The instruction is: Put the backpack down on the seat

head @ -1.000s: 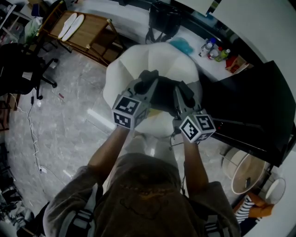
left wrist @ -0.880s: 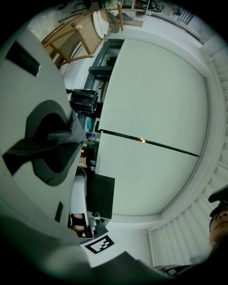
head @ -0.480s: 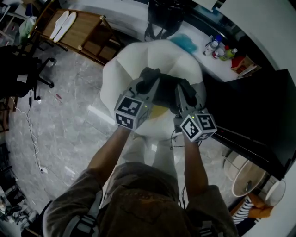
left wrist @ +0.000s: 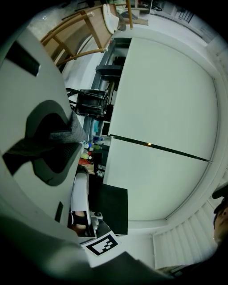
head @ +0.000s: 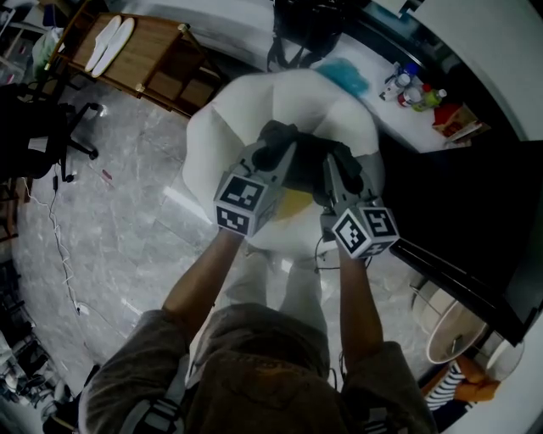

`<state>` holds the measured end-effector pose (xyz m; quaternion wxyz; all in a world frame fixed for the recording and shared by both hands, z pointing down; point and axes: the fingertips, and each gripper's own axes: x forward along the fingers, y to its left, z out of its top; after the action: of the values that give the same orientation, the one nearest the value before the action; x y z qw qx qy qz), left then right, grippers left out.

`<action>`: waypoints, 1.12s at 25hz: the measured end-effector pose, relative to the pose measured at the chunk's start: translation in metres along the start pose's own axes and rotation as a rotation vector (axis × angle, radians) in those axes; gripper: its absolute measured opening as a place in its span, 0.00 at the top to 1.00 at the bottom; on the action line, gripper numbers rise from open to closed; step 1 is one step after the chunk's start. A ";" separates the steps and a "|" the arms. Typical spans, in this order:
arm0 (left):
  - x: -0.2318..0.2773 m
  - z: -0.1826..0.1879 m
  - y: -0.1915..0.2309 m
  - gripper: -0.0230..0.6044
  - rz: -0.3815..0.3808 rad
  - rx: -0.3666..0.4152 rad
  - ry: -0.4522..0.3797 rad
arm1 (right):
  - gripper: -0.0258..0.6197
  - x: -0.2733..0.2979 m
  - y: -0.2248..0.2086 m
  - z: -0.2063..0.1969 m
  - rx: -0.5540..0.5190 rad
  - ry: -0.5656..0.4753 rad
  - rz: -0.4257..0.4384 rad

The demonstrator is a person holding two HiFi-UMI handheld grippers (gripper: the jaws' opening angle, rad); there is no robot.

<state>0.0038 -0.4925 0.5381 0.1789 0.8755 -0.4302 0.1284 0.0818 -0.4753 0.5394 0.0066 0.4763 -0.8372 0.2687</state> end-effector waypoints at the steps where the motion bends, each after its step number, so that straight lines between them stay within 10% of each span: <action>1: 0.003 -0.002 0.001 0.91 0.000 -0.001 0.003 | 0.91 0.002 -0.002 -0.002 0.003 0.002 -0.001; 28: 0.034 -0.044 0.013 0.91 0.008 -0.012 0.025 | 0.91 0.027 -0.030 -0.039 -0.050 0.003 -0.069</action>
<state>0.0109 -0.5053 0.5933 0.1890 0.8710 -0.4322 0.1374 0.0813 -0.4914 0.5928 0.0292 0.5043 -0.8266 0.2481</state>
